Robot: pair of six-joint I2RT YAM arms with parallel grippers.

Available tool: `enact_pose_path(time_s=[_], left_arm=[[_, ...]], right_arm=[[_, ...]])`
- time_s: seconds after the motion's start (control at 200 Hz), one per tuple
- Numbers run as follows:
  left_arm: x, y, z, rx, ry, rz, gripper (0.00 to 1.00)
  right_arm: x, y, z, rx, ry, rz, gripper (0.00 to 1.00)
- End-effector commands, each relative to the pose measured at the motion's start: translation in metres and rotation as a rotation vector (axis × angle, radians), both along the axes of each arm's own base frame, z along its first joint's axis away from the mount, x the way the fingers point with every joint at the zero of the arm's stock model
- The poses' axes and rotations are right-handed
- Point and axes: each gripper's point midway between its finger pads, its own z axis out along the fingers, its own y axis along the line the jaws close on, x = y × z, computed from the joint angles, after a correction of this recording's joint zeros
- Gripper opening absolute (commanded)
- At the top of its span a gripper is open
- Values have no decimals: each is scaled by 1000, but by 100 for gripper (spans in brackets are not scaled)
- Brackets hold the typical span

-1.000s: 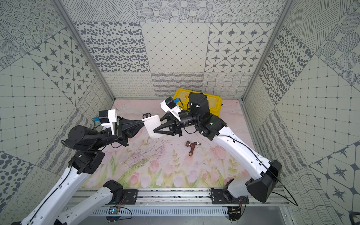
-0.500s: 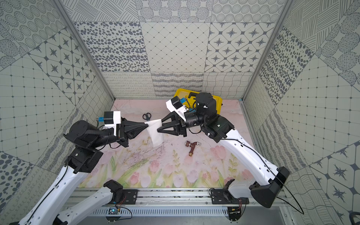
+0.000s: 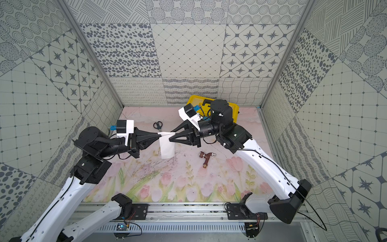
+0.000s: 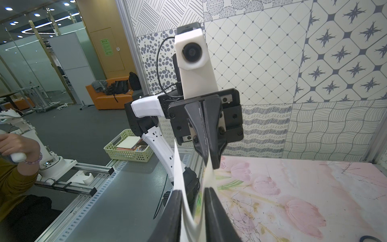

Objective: Fold the square paper along the opposite sides
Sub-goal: Smooth out the paper.

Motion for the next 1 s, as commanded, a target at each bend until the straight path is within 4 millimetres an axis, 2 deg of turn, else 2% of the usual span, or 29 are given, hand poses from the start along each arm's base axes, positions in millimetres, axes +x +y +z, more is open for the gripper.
enact_pose_path(time_s=[0.0, 0.996], left_arm=[[-6, 0, 9, -5, -49, -23, 0], [-8, 1, 12, -15, -59, -26, 0]], right_arm=[[-1, 1, 9, 20, -24, 17, 22], [1, 11, -4, -5, 6, 33, 10]])
